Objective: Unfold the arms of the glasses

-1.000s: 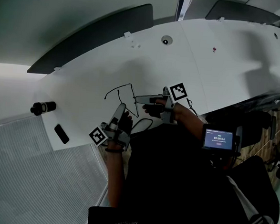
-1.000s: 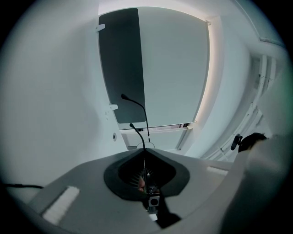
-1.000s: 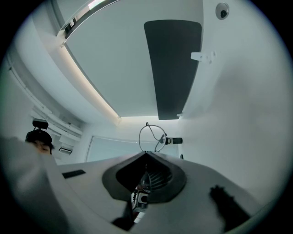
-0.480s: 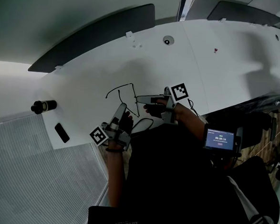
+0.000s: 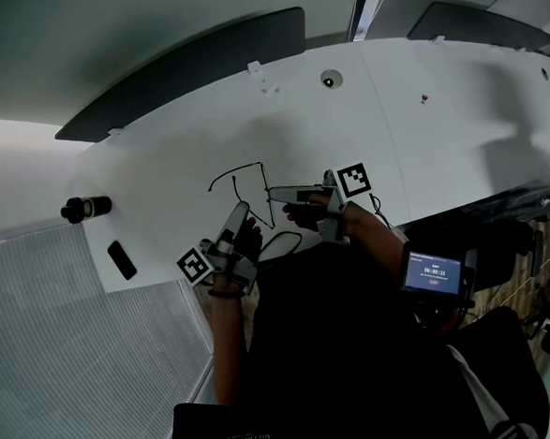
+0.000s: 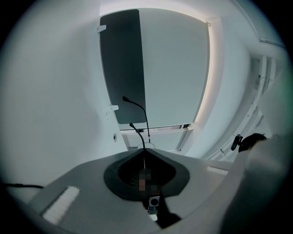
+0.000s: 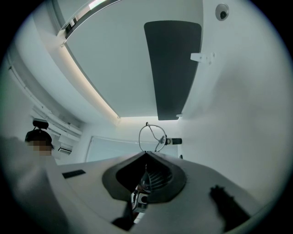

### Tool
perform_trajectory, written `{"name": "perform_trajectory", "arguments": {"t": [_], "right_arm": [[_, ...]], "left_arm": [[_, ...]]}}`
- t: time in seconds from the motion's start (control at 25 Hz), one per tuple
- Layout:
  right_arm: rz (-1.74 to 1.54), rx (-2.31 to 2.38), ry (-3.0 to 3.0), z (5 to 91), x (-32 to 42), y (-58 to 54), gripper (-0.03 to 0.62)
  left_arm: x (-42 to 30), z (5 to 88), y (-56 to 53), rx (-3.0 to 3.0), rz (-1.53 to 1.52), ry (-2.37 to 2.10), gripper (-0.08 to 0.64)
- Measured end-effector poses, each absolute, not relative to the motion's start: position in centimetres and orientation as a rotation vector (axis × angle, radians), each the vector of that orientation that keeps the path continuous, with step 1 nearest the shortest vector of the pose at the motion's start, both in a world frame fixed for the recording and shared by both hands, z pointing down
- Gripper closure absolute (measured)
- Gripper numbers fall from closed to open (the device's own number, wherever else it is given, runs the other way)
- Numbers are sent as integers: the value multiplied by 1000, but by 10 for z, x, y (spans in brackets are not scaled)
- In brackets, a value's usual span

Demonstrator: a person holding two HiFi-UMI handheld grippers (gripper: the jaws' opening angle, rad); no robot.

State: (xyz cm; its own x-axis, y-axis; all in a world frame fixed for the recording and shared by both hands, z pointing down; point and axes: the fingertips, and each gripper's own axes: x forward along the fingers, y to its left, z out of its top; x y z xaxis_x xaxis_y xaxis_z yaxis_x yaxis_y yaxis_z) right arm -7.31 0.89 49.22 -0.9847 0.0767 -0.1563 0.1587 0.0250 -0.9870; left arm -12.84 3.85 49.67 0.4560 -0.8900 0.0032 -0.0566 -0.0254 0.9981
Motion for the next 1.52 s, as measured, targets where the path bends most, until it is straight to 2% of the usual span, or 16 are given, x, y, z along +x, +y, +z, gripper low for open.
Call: {"name": "perform_trajectory", "arguments": {"t": [1.52], "right_arm": [[-2133, 191, 2196, 495, -66, -1, 581]], "left_arm": [[-131, 501, 41, 1418, -845, -906, 543]]}}
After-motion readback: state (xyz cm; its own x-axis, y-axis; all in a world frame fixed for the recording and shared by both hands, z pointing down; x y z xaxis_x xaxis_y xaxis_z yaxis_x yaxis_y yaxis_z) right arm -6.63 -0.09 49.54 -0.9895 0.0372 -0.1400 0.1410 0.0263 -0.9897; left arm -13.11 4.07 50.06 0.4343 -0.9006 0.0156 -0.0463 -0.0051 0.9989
